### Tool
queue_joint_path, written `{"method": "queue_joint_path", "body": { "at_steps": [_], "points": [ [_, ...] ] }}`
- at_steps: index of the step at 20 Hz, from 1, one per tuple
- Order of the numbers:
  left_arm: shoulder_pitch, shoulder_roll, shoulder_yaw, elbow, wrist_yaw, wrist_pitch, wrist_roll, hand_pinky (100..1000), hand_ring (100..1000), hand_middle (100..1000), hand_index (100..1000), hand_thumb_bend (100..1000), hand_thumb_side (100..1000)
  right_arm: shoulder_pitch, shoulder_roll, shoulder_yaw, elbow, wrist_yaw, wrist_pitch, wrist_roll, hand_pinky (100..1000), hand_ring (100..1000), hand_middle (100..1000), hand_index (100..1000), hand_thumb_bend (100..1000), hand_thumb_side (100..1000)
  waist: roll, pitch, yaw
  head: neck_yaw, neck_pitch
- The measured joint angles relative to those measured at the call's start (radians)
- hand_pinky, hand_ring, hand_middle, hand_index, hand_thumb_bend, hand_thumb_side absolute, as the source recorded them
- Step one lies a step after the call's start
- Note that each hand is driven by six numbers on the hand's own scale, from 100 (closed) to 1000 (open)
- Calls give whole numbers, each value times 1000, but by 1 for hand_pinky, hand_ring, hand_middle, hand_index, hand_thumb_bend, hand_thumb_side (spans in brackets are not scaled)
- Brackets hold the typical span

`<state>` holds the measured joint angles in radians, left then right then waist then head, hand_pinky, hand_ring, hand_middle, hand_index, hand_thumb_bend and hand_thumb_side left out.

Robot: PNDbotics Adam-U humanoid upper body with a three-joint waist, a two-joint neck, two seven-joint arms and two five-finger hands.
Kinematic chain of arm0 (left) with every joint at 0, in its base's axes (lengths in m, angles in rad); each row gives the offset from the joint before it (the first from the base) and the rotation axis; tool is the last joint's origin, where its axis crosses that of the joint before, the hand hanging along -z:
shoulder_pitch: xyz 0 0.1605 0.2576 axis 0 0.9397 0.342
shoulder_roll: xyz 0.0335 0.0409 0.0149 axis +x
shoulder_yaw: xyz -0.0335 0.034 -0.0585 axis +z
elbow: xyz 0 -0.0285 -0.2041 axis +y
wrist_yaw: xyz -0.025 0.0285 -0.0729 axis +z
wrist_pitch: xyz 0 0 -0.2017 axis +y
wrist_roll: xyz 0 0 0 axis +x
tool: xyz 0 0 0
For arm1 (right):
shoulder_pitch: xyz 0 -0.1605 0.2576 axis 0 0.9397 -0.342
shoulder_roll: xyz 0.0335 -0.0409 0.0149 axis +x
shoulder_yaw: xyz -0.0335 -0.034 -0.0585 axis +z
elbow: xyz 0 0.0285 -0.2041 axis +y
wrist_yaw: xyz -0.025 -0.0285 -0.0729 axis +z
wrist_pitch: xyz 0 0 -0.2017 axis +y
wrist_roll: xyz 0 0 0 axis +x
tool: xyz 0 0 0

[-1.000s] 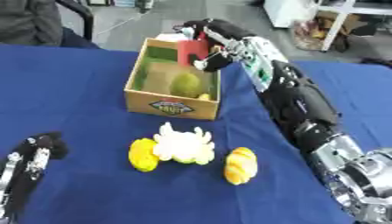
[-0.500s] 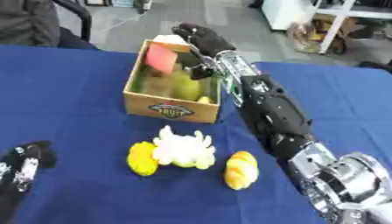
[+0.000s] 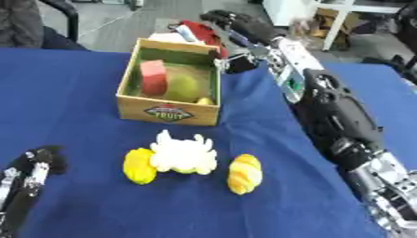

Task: Pick up objects on the table and place them in the box.

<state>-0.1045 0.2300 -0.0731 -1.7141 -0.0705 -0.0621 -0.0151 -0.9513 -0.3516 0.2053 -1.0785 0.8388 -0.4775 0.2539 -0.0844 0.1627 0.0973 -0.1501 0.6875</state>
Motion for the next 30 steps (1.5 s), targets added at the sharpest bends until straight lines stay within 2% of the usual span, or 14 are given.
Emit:
{"method": "queue_joint_path", "body": {
  "at_steps": [3, 5, 8, 12, 15, 19, 25, 30],
  "points": [
    [7, 0, 6, 0, -1, -1, 5, 659, 620, 568, 742, 100, 736, 124, -73, 52, -160, -142, -32, 146, 825, 886, 888, 989, 100, 392, -2, -4, -7, 7, 7],
    [9, 0, 10, 0, -1, 0, 9, 659, 620, 568, 742, 100, 734, 200, -112, 70, -250, -203, -40, 238, 823, 870, 865, 979, 100, 380, -2, -9, -13, 9, 8],
    [10, 0, 12, 0, -1, 0, 12, 659, 620, 568, 742, 100, 734, 305, -154, 84, -353, -272, -36, 370, 825, 878, 866, 970, 100, 431, -2, -18, -21, 14, 15],
    [16, 0, 15, 0, -3, -1, 15, 659, 620, 568, 742, 100, 732, 413, -192, 92, -430, -326, 11, 448, 833, 891, 881, 968, 100, 462, -2, -25, -30, 16, 16],
    [17, 0, 16, 0, -5, 0, 16, 659, 620, 568, 742, 100, 731, 460, -204, 99, -450, -326, 30, 467, 847, 904, 889, 963, 100, 416, -2, -33, -39, 16, 21],
    [17, 0, 15, 1, -5, 0, 16, 659, 620, 567, 742, 100, 729, 468, -203, 110, -451, -253, 11, 447, 871, 928, 911, 963, 100, 234, -2, -34, -42, 16, 24],
    [17, 0, 15, 1, -5, 0, 16, 659, 619, 567, 742, 100, 727, 457, -169, 143, -439, -58, -90, 347, 891, 943, 917, 929, 100, 239, -2, -34, -42, 16, 24],
    [17, 0, 15, 1, -5, 0, 16, 660, 619, 567, 742, 100, 727, 459, -142, 184, -414, 23, -142, 295, 907, 950, 919, 890, 100, 243, -2, -34, -42, 16, 24]
  ]
}}
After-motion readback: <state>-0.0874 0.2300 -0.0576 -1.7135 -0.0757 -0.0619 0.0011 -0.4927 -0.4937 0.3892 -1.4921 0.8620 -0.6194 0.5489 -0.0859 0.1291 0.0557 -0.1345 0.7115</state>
